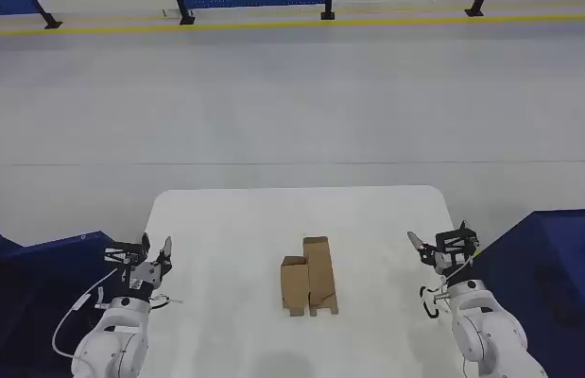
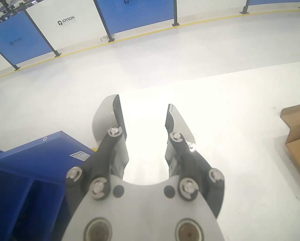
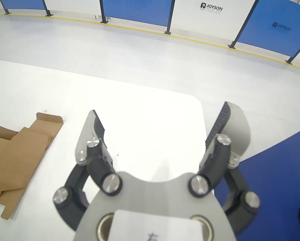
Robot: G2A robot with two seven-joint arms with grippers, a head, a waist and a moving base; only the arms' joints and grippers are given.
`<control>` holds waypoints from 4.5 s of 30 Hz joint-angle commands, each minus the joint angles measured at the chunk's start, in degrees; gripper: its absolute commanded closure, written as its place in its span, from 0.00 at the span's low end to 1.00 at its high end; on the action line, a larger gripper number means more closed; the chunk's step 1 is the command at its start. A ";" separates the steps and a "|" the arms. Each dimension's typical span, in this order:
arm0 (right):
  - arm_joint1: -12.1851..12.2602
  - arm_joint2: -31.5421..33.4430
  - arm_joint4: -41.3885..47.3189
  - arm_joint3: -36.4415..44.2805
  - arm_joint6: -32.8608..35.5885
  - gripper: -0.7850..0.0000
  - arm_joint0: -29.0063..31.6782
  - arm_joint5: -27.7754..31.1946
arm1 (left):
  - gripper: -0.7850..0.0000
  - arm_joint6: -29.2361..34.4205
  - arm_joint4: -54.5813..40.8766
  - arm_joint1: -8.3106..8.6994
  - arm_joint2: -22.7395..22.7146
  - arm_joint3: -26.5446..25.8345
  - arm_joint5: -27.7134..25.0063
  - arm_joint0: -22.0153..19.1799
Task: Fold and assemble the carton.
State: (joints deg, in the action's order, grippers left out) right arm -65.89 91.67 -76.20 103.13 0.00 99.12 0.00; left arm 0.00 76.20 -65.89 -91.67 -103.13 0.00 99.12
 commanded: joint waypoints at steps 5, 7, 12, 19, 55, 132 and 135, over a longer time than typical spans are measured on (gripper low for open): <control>0.00 0.00 0.00 0.00 0.00 0.00 0.00 0.00 | 0.59 0.00 0.00 0.00 0.00 0.00 0.00 0.00; 0.00 0.00 0.00 0.00 0.00 0.00 0.00 0.00 | 0.59 0.00 0.00 0.00 0.00 0.00 0.00 0.00; 0.00 0.00 0.00 0.00 0.00 0.00 0.00 0.00 | 0.58 0.00 0.00 0.00 0.00 0.00 0.00 0.00; 0.00 0.00 0.00 0.00 0.00 0.00 0.00 0.00 | 0.00 8.79 -13.98 -0.71 3.47 -3.72 -3.88 -0.38; 0.00 0.00 0.00 0.00 0.00 0.00 0.00 0.00 | 0.00 52.64 -70.57 -2.97 22.51 22.33 -10.19 -25.86; 3.46 1.80 96.57 -19.30 85.90 0.00 -20.94 10.99 | 1.00 59.70 -100.96 -3.16 25.47 23.07 -20.23 -26.42; 3.06 -0.63 101.74 -21.13 85.41 0.00 -21.43 10.42 | 1.00 58.99 -99.86 -3.30 26.70 22.74 -19.96 -26.72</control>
State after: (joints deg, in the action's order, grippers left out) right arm -62.72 91.83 23.67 82.57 85.47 77.88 10.80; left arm 59.24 -23.88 -69.11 -65.52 -80.21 -20.17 72.39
